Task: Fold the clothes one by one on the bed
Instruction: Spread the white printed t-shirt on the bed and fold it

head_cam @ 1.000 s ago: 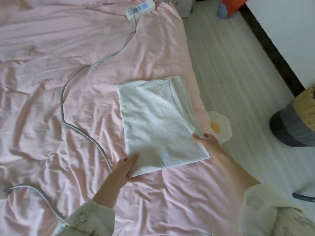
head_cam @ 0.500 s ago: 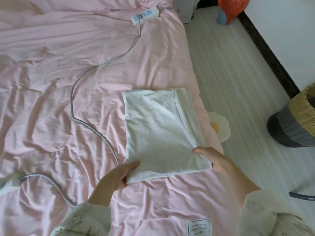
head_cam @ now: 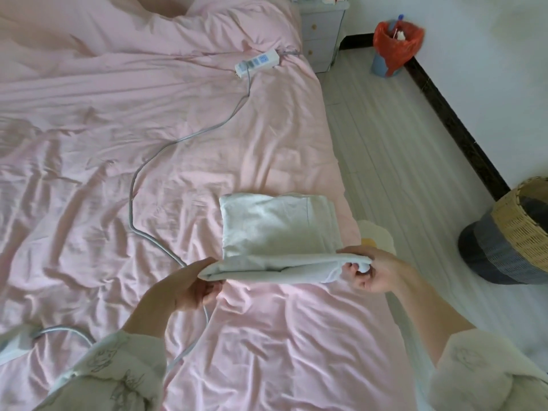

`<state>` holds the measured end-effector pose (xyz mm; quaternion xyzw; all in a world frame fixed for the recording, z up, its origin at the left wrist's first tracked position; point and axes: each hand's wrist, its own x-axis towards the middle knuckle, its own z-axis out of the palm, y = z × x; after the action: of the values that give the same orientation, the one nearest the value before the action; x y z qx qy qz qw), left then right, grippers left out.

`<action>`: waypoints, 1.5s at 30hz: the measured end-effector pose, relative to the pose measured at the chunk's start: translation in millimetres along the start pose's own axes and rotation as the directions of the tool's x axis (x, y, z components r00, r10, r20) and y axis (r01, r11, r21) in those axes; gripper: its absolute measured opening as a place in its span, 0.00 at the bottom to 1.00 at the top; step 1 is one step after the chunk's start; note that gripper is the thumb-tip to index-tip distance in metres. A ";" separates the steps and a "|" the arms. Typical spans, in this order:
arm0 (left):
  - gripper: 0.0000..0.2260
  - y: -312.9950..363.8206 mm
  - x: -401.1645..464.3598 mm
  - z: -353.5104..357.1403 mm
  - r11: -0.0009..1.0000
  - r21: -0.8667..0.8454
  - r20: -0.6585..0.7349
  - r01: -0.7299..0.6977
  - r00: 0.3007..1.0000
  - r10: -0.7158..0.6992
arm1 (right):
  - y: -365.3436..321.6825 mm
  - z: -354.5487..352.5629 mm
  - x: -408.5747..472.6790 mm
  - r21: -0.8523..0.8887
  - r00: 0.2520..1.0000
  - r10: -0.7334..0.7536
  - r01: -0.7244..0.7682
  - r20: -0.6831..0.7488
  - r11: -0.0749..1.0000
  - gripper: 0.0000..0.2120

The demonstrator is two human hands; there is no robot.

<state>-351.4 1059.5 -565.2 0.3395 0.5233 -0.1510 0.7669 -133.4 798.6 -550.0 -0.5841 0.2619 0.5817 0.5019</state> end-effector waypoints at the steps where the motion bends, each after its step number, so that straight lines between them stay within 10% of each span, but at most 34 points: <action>1: 0.15 10.3 2.8 2.6 0.997 -0.068 0.009 -0.023 1.000 0.024 | -11.2 6.6 0.2 0.060 0.999 -0.033 0.031 0.028 0.998 0.08; 10: 0.14 72.6 58.9 21.4 0.899 -0.341 -0.084 -0.274 0.962 0.261 | -72.9 52.0 55.3 0.309 0.916 -0.392 0.397 -0.082 0.864 0.12; 16: 0.03 35.4 100.3 1.5 0.950 0.228 -0.377 -0.215 0.880 0.289 | -31.0 38.4 94.7 -0.703 0.693 -0.596 0.180 -0.405 0.688 0.31; 21: 0.16 18.9 113.6 5.0 0.959 0.205 -0.238 -0.197 0.940 0.244 | -24.1 32.1 106.2 -0.258 0.908 -0.343 0.281 -0.239 0.924 0.51; 25: 0.27 21.1 118.6 10.9 0.982 0.123 -0.288 -0.141 0.942 0.171 | -31.1 42.8 97.7 -0.169 0.961 -0.255 0.236 -0.104 0.957 0.28; 33: 0.04 23.6 75.7 7.0 0.998 -0.028 -0.067 -0.061 0.996 0.059 | -22.8 48.8 59.8 0.002 0.984 -0.166 0.166 -0.057 0.986 0.17; 39: 0.07 15.7 32.5 18.6 0.993 0.046 0.062 -0.108 0.993 0.105 | 13.3 28.8 13.7 0.016 0.967 -0.256 0.256 -0.017 0.966 0.06; 45: 0.13 2.2 -12.0 58.6 0.966 0.138 0.193 -0.217 0.963 0.189 | 50.5 -12.5 -42.4 0.072 0.943 -0.332 0.334 -0.032 0.940 0.17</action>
<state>-314.0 1019.9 -540.5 0.4362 0.4014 -0.1420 0.7927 -181.1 757.5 -526.6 -0.6059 0.1862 0.4723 0.6125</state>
